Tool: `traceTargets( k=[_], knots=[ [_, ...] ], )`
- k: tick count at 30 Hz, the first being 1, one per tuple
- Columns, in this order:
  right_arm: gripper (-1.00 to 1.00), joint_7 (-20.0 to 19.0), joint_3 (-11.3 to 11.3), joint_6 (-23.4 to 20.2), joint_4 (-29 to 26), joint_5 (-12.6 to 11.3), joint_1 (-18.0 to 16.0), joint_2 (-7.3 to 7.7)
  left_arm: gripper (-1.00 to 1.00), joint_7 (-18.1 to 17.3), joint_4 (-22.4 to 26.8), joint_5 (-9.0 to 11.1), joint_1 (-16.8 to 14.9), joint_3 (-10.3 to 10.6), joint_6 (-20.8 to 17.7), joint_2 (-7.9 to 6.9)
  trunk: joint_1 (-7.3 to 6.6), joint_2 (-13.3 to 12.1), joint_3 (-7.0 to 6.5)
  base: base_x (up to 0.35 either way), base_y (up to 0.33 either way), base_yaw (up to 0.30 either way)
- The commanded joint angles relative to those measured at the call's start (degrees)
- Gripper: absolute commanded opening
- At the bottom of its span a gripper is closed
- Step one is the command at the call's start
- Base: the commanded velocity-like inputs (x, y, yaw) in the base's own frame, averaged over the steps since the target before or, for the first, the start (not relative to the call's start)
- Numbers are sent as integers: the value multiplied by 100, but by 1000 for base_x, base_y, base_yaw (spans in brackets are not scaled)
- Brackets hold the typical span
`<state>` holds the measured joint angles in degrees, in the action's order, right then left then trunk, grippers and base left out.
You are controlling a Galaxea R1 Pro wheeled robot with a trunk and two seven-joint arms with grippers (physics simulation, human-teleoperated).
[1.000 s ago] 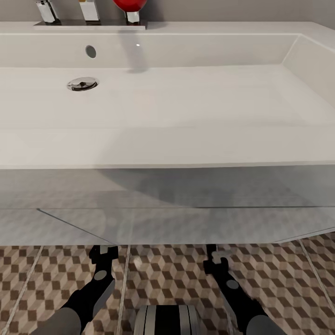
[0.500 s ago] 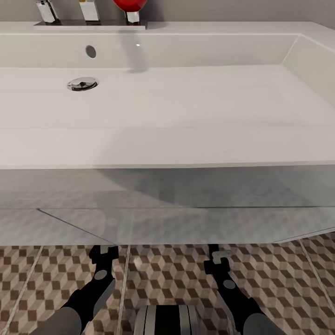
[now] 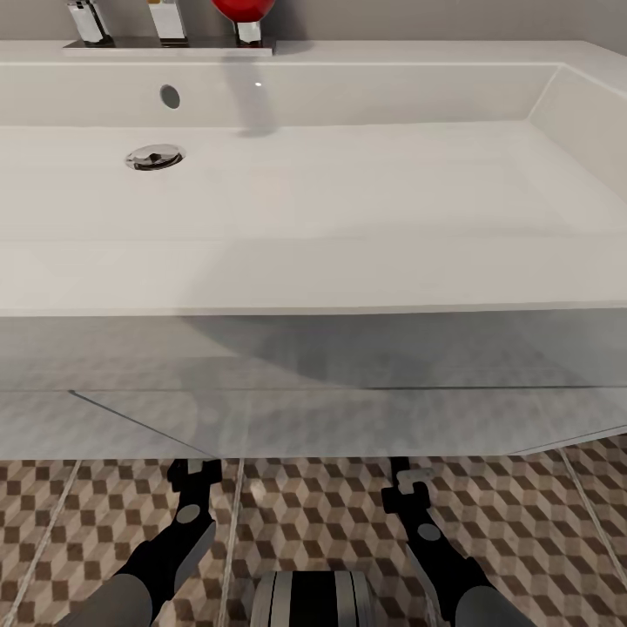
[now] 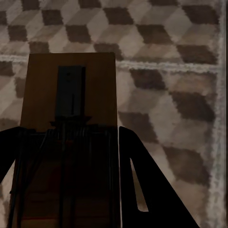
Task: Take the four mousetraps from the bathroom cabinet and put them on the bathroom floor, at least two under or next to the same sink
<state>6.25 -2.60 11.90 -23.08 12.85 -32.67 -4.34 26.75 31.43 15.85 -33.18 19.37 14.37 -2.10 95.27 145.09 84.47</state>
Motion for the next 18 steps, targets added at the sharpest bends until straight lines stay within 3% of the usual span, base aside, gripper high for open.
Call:
traceTargets(
  k=[1,18],
  knots=[
    [-100,17,-28,18,5,62,-3,-5,-100,25,1,42,-5,49,26,-9,-1,1,3,0,0,0],
    [-100,3,-30,31,1,68,-3,-5,-100,-176,101,50,-5,49,82,-1,-1,1,3,0,0,0]
  ],
)
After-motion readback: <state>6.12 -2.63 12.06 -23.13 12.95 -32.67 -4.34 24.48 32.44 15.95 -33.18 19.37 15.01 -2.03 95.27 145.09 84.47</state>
